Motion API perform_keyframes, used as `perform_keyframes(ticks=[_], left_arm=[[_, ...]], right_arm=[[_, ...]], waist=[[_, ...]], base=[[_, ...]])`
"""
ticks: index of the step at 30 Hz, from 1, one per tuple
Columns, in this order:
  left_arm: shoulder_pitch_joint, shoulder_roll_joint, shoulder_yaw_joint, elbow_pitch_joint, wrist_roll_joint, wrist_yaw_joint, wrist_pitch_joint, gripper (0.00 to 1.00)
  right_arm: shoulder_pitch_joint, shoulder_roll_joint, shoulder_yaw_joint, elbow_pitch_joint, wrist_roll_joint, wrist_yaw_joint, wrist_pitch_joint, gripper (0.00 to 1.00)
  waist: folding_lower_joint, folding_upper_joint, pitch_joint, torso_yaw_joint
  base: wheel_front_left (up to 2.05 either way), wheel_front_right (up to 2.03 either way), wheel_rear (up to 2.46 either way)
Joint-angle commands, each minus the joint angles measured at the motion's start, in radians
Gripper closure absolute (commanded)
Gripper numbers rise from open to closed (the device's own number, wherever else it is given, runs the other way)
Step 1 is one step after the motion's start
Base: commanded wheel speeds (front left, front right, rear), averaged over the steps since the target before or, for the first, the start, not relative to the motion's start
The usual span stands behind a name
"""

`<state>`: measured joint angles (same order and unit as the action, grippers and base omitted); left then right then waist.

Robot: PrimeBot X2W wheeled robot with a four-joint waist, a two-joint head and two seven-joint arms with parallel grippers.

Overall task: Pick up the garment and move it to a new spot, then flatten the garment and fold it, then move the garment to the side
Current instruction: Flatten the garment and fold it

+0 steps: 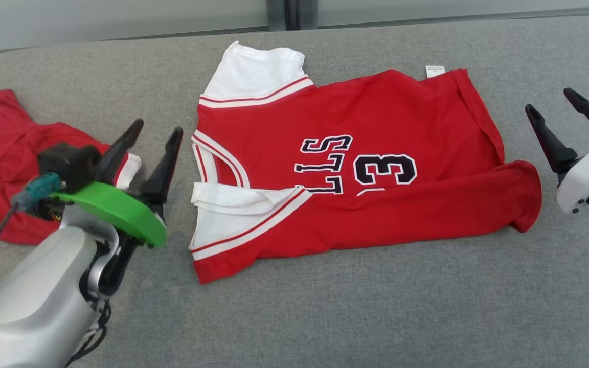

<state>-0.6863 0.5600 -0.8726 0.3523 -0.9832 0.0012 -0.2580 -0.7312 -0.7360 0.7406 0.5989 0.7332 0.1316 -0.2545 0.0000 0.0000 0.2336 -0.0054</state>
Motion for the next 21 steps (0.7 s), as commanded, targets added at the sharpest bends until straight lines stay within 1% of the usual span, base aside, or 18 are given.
perform_keyframes(ticks=[1, 2, 3, 5, 7, 9, 11, 15, 17, 18, 20, 21], left_arm=[[0.02, -0.038, 0.108, -0.042, 0.02, 0.036, -0.008, 0.0], [0.044, -0.062, 0.176, -0.071, 0.038, 0.047, -0.008, 0.0], [0.09, -0.098, 0.255, -0.109, 0.062, 0.053, -0.006, 0.0], [0.162, -0.162, 0.384, -0.164, 0.127, 0.057, -0.005, 0.0], [0.213, -0.223, 0.481, -0.21, 0.209, 0.043, -0.006, 0.0], [0.278, -0.282, 0.55, -0.233, 0.287, 0.027, -0.006, 0.0], [0.332, -0.333, 0.598, -0.244, 0.357, 0.003, -0.006, 0.0], [0.422, -0.423, 0.647, -0.232, 0.481, -0.044, -0.006, 0.0], [0.469, -0.456, 0.656, -0.208, 0.525, -0.058, -0.006, 0.0], [0.505, -0.474, 0.647, -0.179, 0.578, -0.068, -0.006, 0.0], [0.547, -0.487, 0.625, -0.144, 0.634, -0.072, -0.006, 0.0], [0.565, -0.492, 0.62, -0.128, 0.656, -0.066, -0.006, 0.0]], right_arm=[[0.032, 0.028, -0.069, 0.0, -0.028, -0.002, -0.01, 0.0], [0.047, 0.048, -0.123, -0.017, -0.05, -0.002, -0.012, 0.0], [0.075, 0.074, -0.195, -0.04, -0.086, -0.002, -0.011, 0.0], [0.144, 0.132, -0.344, -0.093, -0.154, -0.002, -0.011, 0.0], [0.223, 0.206, -0.484, -0.169, -0.236, -0.002, -0.011, 0.0], [0.304, 0.282, -0.579, -0.257, -0.32, -0.002, -0.011, 0.0], [0.37, 0.357, -0.661, -0.347, -0.381, -0.002, -0.011, 0.0], [0.49, 0.491, -0.759, -0.484, -0.457, -0.002, -0.011, 0.0], [0.536, 0.541, -0.776, -0.535, -0.475, -0.002, -0.011, 0.0], [0.579, 0.573, -0.774, -0.565, -0.494, -0.002, -0.011, 0.0], [0.618, 0.595, -0.761, -0.584, -0.524, -0.002, -0.011, 0.0], [0.636, 0.604, -0.757, -0.586, -0.53, -0.002, -0.011, 0.0]], waist=[[0.0, 0.0, -0.008, 0.005], [0.0, 0.0, -0.009, 0.006], [0.0, 0.0, -0.008, 0.008], [0.0, 0.0, -0.008, 0.01], [0.0, 0.0, -0.014, 0.011], [0.0, 0.0, -0.024, 0.01], [0.0, 0.0, -0.028, 0.008], [0.0, 0.0, -0.054, 0.006], [0.0, 0.0, -0.07, 0.005], [0.0, 0.0, -0.084, 0.001], [0.0, 0.0, -0.102, -0.004], [0.0, 0.0, -0.116, -0.007]], base=[[0.0, 0.0, 0.0], [0.0, 0.0, 0.0], [0.0, 0.0, 0.0], [0.0, 0.0, 0.0], [0.0, 0.0, 0.0], [0.0, 0.0, 0.0], [0.0, 0.0, 0.0], [0.0, 0.0, 0.0], [0.0, 0.0, 0.0], [0.0, 0.0, 0.0], [0.0, 0.0, 0.0], [0.0, 0.0, 0.0]])
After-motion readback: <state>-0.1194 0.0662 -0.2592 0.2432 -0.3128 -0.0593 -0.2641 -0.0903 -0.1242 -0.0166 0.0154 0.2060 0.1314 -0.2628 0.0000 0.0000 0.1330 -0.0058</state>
